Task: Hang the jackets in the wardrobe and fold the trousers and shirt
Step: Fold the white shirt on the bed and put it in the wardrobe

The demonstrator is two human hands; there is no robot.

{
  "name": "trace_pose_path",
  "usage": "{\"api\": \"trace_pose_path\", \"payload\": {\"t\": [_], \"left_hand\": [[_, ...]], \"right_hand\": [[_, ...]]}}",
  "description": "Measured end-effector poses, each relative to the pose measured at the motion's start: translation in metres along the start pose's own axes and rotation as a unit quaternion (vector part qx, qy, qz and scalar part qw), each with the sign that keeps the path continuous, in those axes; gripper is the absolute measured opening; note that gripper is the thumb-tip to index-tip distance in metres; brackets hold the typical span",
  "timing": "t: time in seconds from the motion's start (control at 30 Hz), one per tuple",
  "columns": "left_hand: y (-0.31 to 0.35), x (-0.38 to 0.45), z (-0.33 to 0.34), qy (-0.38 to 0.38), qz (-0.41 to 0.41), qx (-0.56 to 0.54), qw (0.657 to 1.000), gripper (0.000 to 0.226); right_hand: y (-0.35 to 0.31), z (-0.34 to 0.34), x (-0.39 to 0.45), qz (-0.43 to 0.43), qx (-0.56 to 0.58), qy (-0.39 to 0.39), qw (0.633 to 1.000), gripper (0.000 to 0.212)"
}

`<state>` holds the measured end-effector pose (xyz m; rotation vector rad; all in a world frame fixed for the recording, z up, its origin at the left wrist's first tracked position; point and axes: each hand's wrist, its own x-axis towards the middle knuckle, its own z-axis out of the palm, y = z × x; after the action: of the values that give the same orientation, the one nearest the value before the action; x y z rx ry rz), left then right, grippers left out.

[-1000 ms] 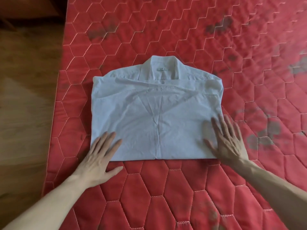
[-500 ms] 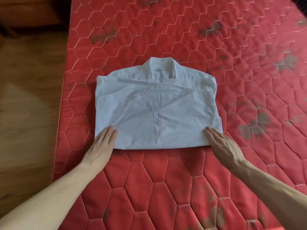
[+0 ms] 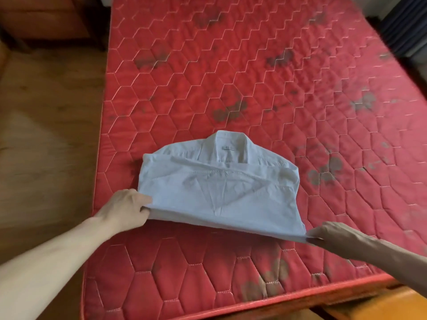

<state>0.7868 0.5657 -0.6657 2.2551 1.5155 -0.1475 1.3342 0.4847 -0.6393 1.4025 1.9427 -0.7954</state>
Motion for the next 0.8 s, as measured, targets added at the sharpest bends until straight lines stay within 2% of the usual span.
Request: {"api": "trace_pose_path", "payload": {"t": [0.1,0.17,0.23,0.33,0.47,0.6,0.67,0.8], "left_hand": [[0.004,0.005,-0.018,0.036,0.004,-0.055,0.998,0.029],[0.003,0.008,-0.026,0.053,0.025,-0.061,0.996,0.028],[-0.006,0.012,-0.031,0.067,0.024,-0.047,0.996,0.031],[-0.014,0.022,-0.028,0.110,0.003,-0.054,0.992,0.036],[-0.013,0.045,-0.021,0.161,-0.064,-0.144,0.974,0.029],[-0.010,0.075,-0.008,0.196,-0.172,-0.238,0.936,0.034],[-0.009,0.090,-0.004,0.217,-0.212,-0.274,0.913,0.038],[-0.013,0.124,-0.001,0.238,-0.266,-0.312,0.880,0.040]], "right_hand": [[0.008,-0.011,0.001,0.038,0.047,0.029,0.998,0.031],[0.019,-0.017,0.003,0.058,0.118,0.089,0.987,0.037],[0.026,-0.021,0.008,0.076,0.201,0.158,0.964,0.046],[0.030,-0.031,0.021,0.108,0.273,0.251,0.922,0.048],[0.028,-0.043,0.046,0.116,0.359,0.343,0.860,0.044],[0.023,-0.053,0.079,0.178,0.440,0.397,0.786,0.038],[0.018,-0.059,0.096,0.207,0.444,0.415,0.766,0.037],[0.019,-0.066,0.134,0.247,0.416,0.447,0.752,0.033]]}}
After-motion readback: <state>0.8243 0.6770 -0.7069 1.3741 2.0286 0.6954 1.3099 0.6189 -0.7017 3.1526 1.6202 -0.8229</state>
